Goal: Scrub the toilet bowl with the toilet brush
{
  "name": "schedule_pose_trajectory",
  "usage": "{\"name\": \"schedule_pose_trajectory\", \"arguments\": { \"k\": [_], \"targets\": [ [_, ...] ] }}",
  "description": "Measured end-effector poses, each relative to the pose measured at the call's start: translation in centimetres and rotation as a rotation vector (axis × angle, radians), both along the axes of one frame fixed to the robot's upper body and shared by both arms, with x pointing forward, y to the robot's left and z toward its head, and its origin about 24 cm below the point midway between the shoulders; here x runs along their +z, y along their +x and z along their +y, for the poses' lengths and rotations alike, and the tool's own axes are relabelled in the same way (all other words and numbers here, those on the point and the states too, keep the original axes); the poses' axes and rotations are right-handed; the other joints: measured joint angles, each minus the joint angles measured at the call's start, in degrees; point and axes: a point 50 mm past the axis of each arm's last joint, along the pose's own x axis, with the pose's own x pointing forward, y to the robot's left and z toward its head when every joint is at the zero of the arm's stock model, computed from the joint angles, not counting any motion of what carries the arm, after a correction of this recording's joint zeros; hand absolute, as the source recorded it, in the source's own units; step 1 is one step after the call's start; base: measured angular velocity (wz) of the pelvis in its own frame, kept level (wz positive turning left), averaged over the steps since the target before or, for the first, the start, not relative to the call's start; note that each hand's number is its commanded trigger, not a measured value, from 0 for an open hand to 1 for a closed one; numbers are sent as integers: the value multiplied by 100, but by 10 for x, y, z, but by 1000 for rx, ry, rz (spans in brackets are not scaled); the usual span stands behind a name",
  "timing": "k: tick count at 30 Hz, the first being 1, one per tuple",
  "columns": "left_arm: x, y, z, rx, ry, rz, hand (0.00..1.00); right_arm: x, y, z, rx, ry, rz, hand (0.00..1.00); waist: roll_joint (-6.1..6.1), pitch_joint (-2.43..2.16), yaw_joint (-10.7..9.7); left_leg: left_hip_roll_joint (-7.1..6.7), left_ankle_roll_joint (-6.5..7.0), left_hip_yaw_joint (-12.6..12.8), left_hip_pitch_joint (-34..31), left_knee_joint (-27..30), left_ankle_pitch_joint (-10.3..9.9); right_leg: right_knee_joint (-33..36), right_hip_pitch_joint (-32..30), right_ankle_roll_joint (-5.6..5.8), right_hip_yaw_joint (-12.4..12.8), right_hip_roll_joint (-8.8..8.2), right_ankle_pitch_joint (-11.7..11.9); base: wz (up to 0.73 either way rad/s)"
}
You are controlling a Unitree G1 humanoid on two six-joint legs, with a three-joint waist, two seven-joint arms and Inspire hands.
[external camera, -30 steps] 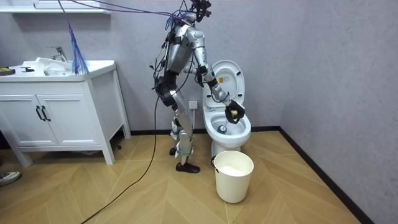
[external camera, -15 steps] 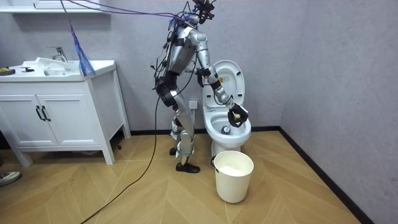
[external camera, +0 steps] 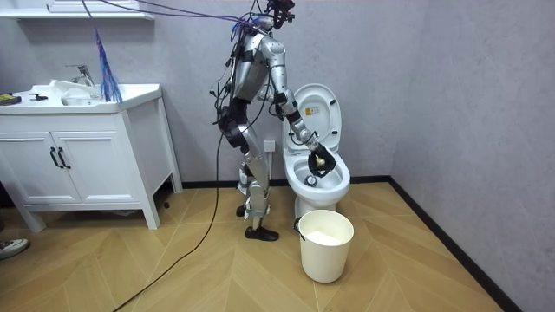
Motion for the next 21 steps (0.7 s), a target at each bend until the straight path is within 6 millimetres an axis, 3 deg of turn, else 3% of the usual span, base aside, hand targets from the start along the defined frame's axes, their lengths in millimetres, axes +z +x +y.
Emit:
{"name": "schedule_pose_trajectory", "arguments": {
  "k": [4, 5, 6, 11, 16, 18, 20, 21],
  "targets": [
    [0, -1, -1, 2, 0, 2, 0, -3, -13, -21, -156, 116, -24, 100, -24, 11, -111, -156, 25, 25, -69, 88, 4, 444, -202, 13, -49, -288, -246, 17],
    [1, 0, -2, 2, -3, 2, 0, -1, -14, -26, -181, 134, -37, 100, -70, 41, -145, -200, 33, 21, -100, 135, 8, 534, -274, 21, -27, -351, -299, 17],
    [0, 0, -3, 2, -6, 7, 0, 2, -15, -30, -195, 135, -46, 100, -68, 40, -145, -223, 33, 30, -106, 168, 8, 594, -294, 28, -11, -390, -328, 9],
    [0, 1, -2, -3, -10, 34, 0, 0, -16, -29, -180, 125, -12, 100, -74, 41, -154, -210, 34, 50, -50, 268, 7, 581, -196, 40, 21, -371, -339, -1],
    [-11, -2, 0, 0, 5, 93, 0, -33, -39, -8, -190, 200, 88, 100, -85, 28, -201, -213, 36, 44, 379, 13, 5, 431, 177, 81, 52, -271, -359, 0],
    [-17, -5, 3, 9, 12, 117, 0, -46, -54, -3, -231, 237, 125, 100, -54, 5, -231, -192, 36, 42, 573, -101, 3, 309, 374, 96, 41, -240, -338, -4],
    [-29, -19, 11, 38, 15, 177, 0, -66, -84, 0, -315, 308, 185, 100, -75, -104, -321, -179, 19, 55, 923, -347, -6, 146, 683, 115, 27, -151, -317, -10],
    [-37, -26, 15, 61, 13, 210, 0, -75, -102, 2, -367, 348, 215, 100, -86, -123, -376, -188, 14, 68, 1168, -493, -3, 88, 888, 132, 25, -140, -332, -8]
  ]
}}
